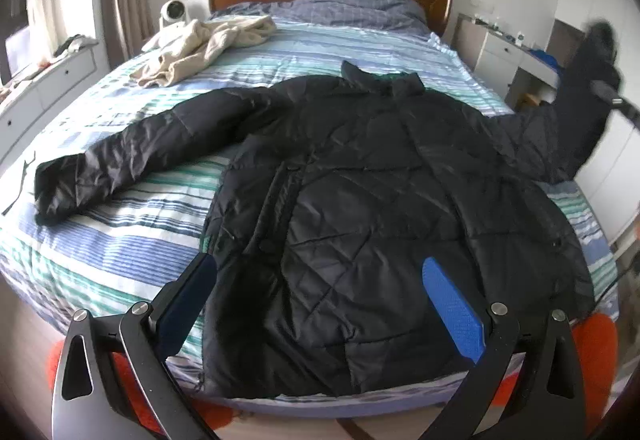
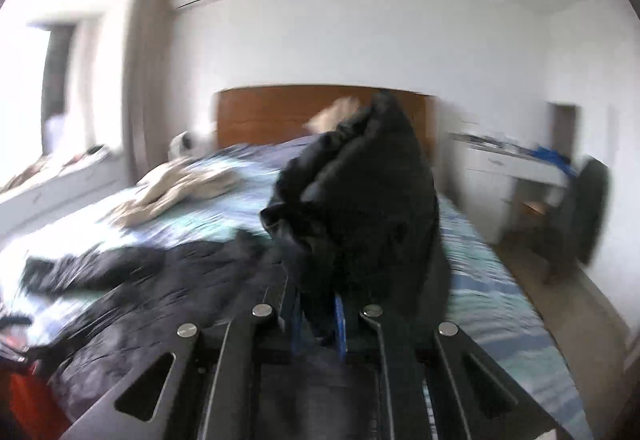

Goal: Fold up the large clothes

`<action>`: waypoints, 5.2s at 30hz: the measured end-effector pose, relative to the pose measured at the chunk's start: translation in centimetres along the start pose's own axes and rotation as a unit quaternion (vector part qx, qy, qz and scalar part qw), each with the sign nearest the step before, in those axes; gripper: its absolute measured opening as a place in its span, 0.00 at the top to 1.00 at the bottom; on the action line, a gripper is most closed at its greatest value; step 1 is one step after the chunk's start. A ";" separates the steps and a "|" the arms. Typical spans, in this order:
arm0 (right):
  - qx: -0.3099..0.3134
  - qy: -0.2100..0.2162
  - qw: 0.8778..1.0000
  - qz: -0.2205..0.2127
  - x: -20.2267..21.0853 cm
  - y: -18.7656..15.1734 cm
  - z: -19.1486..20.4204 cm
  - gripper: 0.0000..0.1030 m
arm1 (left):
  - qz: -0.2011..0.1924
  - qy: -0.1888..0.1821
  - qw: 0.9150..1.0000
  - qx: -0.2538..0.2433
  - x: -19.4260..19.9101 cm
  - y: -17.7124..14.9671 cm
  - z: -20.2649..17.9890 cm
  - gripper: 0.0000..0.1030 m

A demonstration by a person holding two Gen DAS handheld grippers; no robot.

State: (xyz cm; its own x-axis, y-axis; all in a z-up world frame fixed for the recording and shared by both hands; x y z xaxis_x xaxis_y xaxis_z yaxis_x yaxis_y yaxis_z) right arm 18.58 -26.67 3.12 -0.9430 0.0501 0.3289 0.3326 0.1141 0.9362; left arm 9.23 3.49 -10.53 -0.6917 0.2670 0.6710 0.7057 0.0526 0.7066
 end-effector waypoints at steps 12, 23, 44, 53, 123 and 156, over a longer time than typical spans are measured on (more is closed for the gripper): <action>-0.059 0.239 0.945 0.214 -3.4 -13.0 16.7 0.17 | 0.025 -0.077 0.995 0.052 -2.4 1.3 1.9 0.00; -0.092 0.211 0.955 0.187 5.0 -14.4 8.2 0.17 | 0.140 -0.079 0.987 -0.019 -16.1 4.5 -4.1 0.55; -0.137 0.059 0.962 0.228 -17.8 -5.4 -5.0 0.39 | 0.064 0.022 0.997 -0.034 -22.4 12.7 4.4 0.86; -0.108 0.063 0.925 0.358 -29.1 -15.5 -1.9 0.41 | 0.060 0.002 0.998 -0.019 -24.6 11.3 5.6 0.74; -0.095 0.140 0.950 0.264 2.3 -14.7 9.1 0.25 | -0.116 0.175 0.858 0.469 -4.5 3.4 37.0 0.93; -0.215 -0.005 0.954 0.211 4.1 -15.9 -5.5 0.25 | 0.056 -0.045 0.968 -0.242 -20.5 8.8 -18.1 0.26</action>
State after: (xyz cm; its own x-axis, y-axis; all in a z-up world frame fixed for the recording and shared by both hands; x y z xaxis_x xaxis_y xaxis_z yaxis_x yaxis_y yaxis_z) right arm 9.35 -33.74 -9.71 -0.7254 0.0104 0.6883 0.6458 -0.3357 0.6857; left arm 26.86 -18.94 -13.98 -0.5834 0.3287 0.7427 0.6055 -0.4333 0.6675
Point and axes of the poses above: each gripper's, at about its wrist camera, not at the fingertips, and x roughly against the way its jaws point, z to its left, y to its top, the point moved 5 cm from there along -x, roughly the way its jaws point, and after that the axes turned 11 degrees about -y, right-handed, at the moved point
